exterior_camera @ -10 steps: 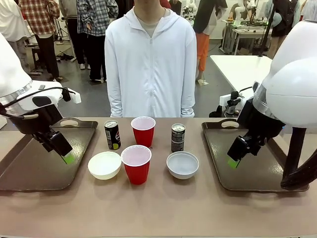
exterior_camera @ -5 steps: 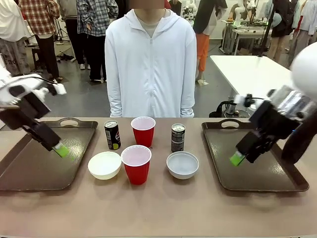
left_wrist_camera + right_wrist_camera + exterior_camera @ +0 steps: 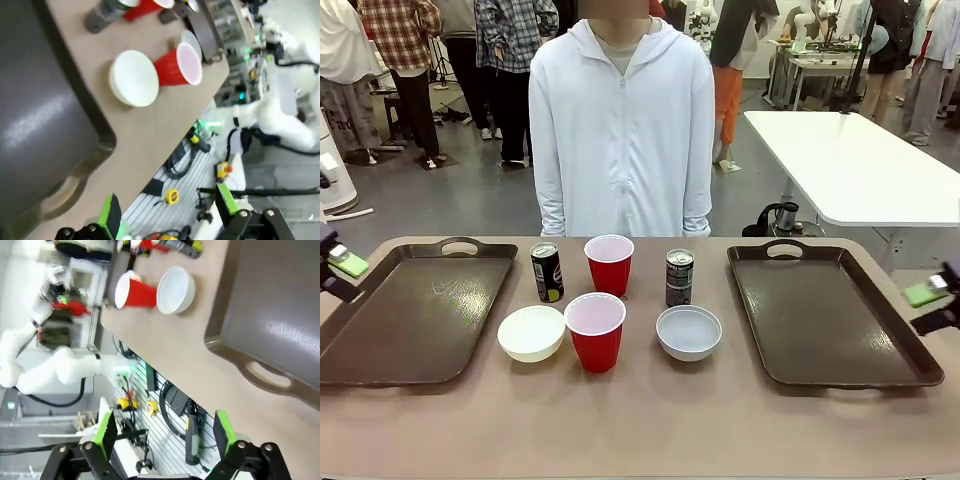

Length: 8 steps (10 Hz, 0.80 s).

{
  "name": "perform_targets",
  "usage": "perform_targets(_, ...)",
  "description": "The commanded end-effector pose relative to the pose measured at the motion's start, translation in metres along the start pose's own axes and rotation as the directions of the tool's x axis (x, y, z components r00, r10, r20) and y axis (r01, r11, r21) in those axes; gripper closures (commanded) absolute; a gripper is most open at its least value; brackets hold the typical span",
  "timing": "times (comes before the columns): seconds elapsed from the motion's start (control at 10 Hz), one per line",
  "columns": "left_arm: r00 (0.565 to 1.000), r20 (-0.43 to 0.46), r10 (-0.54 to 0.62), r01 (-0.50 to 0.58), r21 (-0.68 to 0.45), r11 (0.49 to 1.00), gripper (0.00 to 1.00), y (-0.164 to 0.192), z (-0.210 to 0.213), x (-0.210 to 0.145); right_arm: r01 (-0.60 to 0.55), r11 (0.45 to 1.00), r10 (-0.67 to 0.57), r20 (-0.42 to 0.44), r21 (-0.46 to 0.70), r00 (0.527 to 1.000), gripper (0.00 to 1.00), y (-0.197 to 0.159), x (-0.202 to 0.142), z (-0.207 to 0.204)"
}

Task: Prepare tableware on both trays.
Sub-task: Pick up a Picnic Bowl from the table and place it on a Handle tray.

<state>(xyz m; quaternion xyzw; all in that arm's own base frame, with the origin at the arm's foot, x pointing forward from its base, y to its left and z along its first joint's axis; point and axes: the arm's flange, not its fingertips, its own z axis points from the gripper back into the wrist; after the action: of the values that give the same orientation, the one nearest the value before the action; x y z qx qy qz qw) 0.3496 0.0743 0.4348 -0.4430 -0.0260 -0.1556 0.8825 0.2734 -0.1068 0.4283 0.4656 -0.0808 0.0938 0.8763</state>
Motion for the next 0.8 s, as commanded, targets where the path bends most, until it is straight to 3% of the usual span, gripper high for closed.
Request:
perform_targets(0.0,0.993,0.106,0.053,-0.049,-0.046,0.998,0.00,0.011,0.016,-0.012,-0.009,0.999,0.005,0.085,0.051,0.996,0.00,-0.008,-0.013,0.017)
perform_targets(0.3,0.965,0.242,0.103,-0.086,-0.081,0.993,0.00,0.032,0.042,-0.064,0.003,0.998,-0.011,0.137,0.061,0.990,0.00,-0.015,-0.033,0.039)
perform_targets(0.7,0.927,0.343,0.155,-0.130,-0.093,0.987,0.00,0.047,0.064,-0.116,0.021,0.998,-0.032,0.169,0.066,0.985,0.00,-0.018,-0.043,0.054)
